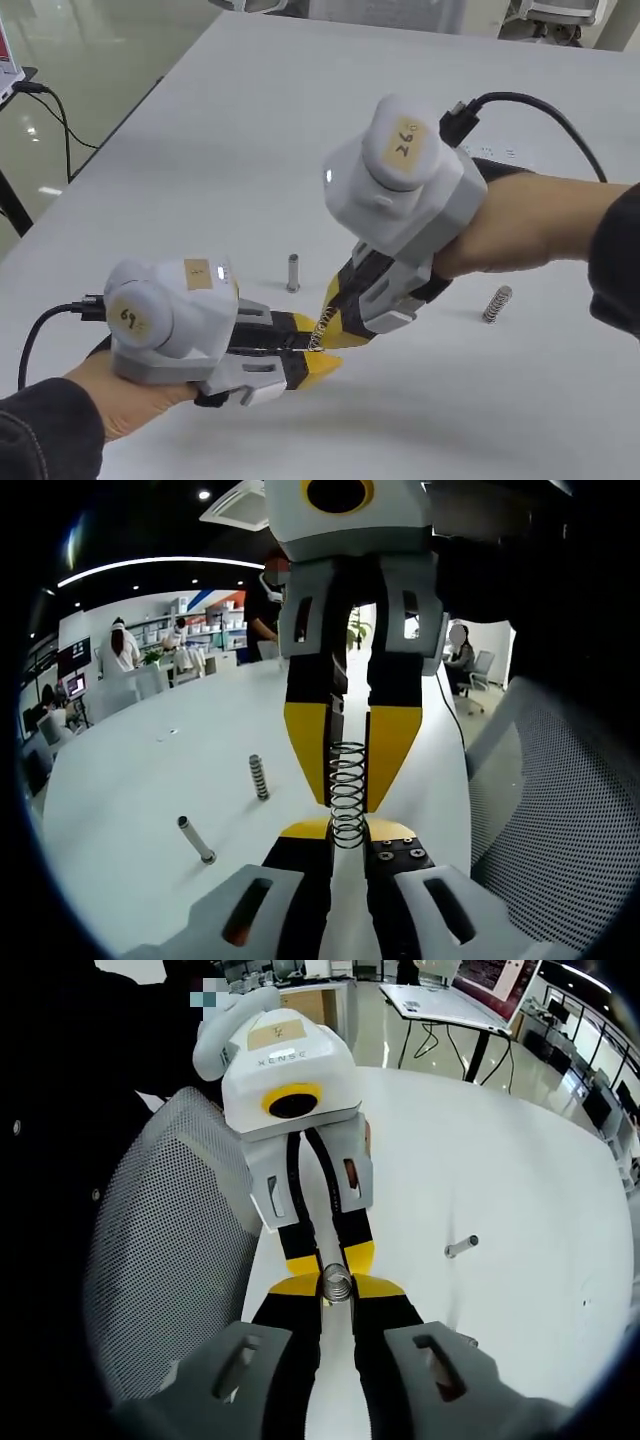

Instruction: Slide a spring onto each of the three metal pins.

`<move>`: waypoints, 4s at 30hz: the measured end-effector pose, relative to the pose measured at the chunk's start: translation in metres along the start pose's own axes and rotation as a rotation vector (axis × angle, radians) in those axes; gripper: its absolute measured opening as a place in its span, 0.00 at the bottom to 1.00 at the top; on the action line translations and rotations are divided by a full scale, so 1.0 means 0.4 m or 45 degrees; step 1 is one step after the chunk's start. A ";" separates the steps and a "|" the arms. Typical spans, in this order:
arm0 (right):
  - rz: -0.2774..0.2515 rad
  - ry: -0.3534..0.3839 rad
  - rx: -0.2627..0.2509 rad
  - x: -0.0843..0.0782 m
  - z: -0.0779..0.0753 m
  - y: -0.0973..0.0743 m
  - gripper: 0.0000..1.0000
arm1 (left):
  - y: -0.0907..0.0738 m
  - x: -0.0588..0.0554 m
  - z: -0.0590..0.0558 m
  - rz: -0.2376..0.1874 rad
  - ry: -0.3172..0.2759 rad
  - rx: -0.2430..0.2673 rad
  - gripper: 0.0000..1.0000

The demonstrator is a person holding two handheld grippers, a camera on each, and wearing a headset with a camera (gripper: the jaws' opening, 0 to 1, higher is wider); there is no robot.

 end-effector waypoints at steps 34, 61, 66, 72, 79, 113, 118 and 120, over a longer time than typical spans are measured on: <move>0.027 -0.022 -0.014 0.017 -0.015 0.003 0.12 | -0.020 -0.026 0.023 0.009 -0.081 0.091 0.27; 0.033 0.009 -0.058 0.008 -0.048 -0.025 0.12 | -0.059 -0.050 0.050 0.011 -0.172 0.246 0.60; 0.048 0.011 -0.080 0.009 -0.061 -0.034 0.12 | -0.063 -0.053 0.053 0.015 -0.183 0.259 0.63; 0.065 0.022 -0.095 0.012 -0.094 -0.049 0.12 | -0.068 -0.056 0.052 0.020 -0.189 0.272 0.64; 0.088 0.023 -0.117 0.028 -0.137 -0.062 0.12 | -0.074 -0.062 0.055 0.024 -0.195 0.284 0.65; 0.136 0.050 -0.216 0.040 -0.280 -0.017 0.12 | -0.082 -0.083 0.066 0.042 -0.235 0.300 0.64; 0.143 0.054 -0.209 0.040 -0.284 -0.014 0.12 | -0.083 -0.084 0.066 0.042 -0.238 0.299 0.63; 0.146 0.056 -0.207 0.040 -0.285 -0.012 0.12 | -0.083 -0.085 0.067 0.044 -0.240 0.300 0.63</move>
Point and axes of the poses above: the centre of the closed fingertips' face, and the gripper's own axes: y roughly forward along the fingers, z roughly to its left, x roughly out of its top, the point moved 10 cm from there along -y, roughly backward along the fingers, and after that the axes turned 15 degrees about x, right-handed, at the moved point
